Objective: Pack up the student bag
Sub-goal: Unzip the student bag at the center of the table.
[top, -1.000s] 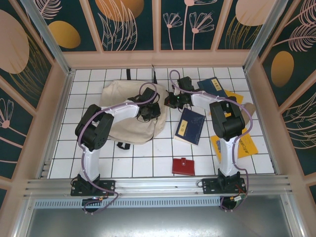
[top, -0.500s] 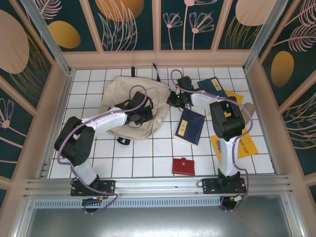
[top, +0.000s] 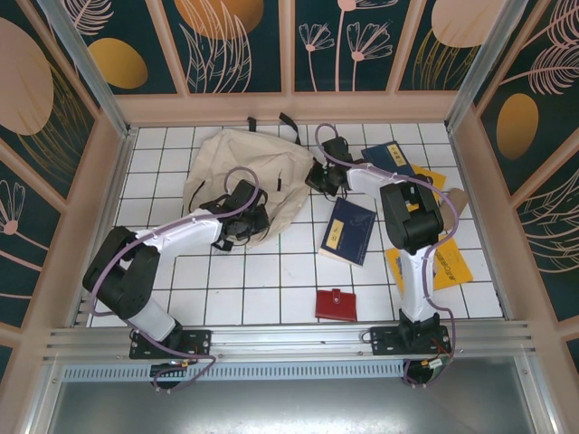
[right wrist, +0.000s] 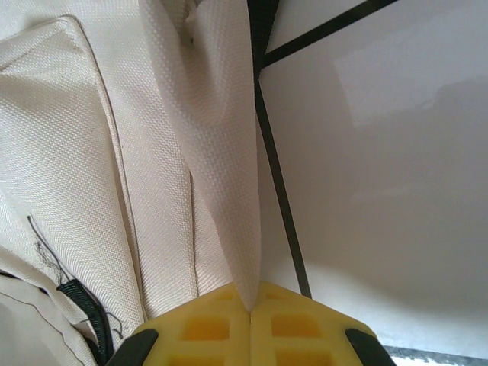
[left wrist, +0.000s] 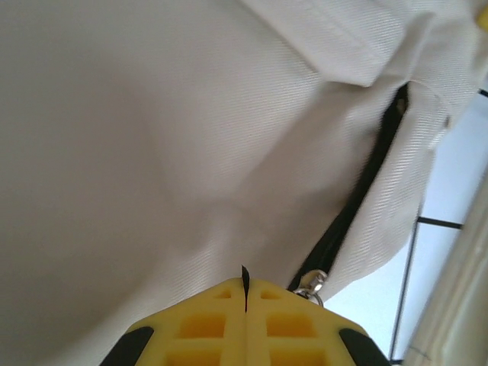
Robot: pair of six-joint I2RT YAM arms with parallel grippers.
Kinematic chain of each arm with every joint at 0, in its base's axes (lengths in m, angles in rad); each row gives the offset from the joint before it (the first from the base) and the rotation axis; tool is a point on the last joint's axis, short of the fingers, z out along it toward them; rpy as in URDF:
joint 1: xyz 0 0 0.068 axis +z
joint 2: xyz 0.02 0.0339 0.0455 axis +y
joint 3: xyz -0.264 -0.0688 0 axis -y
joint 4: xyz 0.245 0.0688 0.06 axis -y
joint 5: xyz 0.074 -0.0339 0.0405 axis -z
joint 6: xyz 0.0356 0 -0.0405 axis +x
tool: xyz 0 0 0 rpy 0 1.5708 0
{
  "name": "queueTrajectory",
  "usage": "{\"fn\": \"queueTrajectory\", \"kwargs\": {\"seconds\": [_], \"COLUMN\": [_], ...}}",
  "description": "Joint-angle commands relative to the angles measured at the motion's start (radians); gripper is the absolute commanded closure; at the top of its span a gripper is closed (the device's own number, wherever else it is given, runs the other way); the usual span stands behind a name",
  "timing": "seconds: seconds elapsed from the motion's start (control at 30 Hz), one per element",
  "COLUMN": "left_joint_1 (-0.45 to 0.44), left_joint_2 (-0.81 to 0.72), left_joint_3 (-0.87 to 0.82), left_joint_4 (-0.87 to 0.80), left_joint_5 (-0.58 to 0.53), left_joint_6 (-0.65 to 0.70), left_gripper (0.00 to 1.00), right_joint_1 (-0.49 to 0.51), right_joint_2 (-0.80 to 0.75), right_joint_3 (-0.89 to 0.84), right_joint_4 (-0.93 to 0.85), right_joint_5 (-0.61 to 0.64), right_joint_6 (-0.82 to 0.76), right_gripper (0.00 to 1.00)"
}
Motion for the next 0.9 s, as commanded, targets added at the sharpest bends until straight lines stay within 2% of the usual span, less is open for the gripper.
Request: {"fn": "queueTrajectory", "kwargs": {"seconds": [0.0,0.27,0.37,0.53,0.57,0.6,0.7,0.87], "left_joint_1": [0.007,0.013,0.017,0.017,0.017,0.016,0.017,0.017], "left_joint_2": [-0.043,-0.117,-0.11,-0.101,-0.095,-0.089,-0.071,-0.051], "left_joint_3": [-0.017,-0.063,-0.068,-0.052,-0.041,-0.034,-0.013,0.011], "left_joint_4": [-0.136,-0.195,-0.183,-0.097,-0.084,-0.077,-0.067,-0.075], "left_joint_5": [-0.109,-0.196,-0.186,-0.122,-0.106,-0.096,-0.087,-0.103], "left_joint_6": [0.014,0.006,0.008,0.037,0.047,0.055,0.075,0.095], "left_gripper": [1.0,1.0,1.0,1.0,1.0,1.0,1.0,1.0], "right_joint_1": [-0.035,-0.06,-0.071,-0.057,-0.049,-0.043,-0.002,0.092], "right_joint_2": [0.038,0.072,0.081,-0.022,-0.071,-0.111,-0.223,-0.346], "right_joint_3": [0.038,0.089,0.121,0.094,0.049,0.011,-0.134,-0.359], "right_joint_4": [0.025,0.008,0.002,-0.063,-0.068,-0.063,-0.051,0.061], "right_joint_5": [0.129,0.168,0.115,0.007,0.001,-0.004,-0.057,-0.157], "right_joint_6": [0.008,-0.039,-0.058,-0.08,-0.069,-0.057,-0.01,0.145], "right_gripper": [1.0,1.0,0.99,0.54,0.47,0.44,0.44,0.51]}}
